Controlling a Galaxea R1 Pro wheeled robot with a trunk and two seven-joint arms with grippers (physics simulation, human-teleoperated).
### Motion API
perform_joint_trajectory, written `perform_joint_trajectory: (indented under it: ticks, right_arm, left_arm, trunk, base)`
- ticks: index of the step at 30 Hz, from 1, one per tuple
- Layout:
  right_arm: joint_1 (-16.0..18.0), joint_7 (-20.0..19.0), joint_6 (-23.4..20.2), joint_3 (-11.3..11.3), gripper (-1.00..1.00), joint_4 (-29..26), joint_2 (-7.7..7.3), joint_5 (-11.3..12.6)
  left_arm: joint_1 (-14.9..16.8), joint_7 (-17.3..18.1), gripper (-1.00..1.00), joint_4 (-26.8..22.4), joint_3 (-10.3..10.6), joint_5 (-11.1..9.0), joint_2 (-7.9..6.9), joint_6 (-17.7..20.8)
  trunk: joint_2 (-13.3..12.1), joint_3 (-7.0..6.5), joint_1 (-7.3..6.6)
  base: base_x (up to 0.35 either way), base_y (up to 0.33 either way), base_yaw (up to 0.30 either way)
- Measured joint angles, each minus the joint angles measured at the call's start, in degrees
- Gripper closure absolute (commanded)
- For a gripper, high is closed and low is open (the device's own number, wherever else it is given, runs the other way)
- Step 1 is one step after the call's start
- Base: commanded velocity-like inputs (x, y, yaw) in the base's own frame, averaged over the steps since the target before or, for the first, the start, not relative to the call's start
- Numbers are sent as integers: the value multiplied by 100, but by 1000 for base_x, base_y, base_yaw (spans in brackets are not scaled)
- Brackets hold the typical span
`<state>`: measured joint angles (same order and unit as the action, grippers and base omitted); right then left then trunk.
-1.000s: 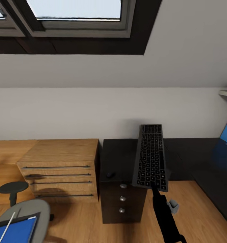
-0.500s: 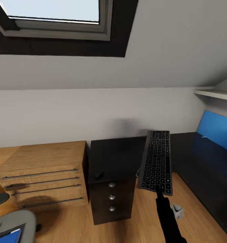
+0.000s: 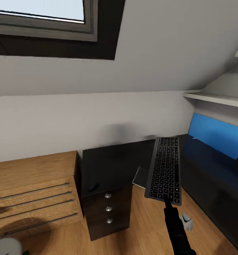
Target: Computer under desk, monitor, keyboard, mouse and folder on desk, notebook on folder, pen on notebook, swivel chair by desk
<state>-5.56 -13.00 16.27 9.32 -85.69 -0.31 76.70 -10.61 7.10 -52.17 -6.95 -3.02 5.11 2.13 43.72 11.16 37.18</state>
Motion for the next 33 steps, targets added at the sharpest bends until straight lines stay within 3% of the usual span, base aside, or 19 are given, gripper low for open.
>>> perform_joint_trajectory:
  ticks: [6,19,22,28,33]
  right_arm:
    - [0,1,4,-6,100,0,-1,-2]
    - [0,2,11,-12,100,-8,-7,4]
    - [0,3,5,-102,100,-12,-9,19]
    - [2,3,2,-171,100,1,-8,10]
    - [5,4,2,-173,100,9,-1,10]
  left_arm:
    - [0,5,-100,4,12,0,5,-13]
    - [1,1,-100,14,18,0,5,-27]
    - [0,-3,-100,18,15,-4,-1,-35]
    - [0,-5,-100,330,14,3,-9,-53]
    - [0,-54,-100,499,15,149,-2,-98]
  trunk:
    - [0,0,0]
    - [0,0,0]
    - [0,0,0]
    - [0,0,0]
    - [0,0,0]
  base:
    - [13,222,-273]
    - [1,19,-273]
    - [0,0,-273]
    - [0,0,-273]
    - [0,0,-273]
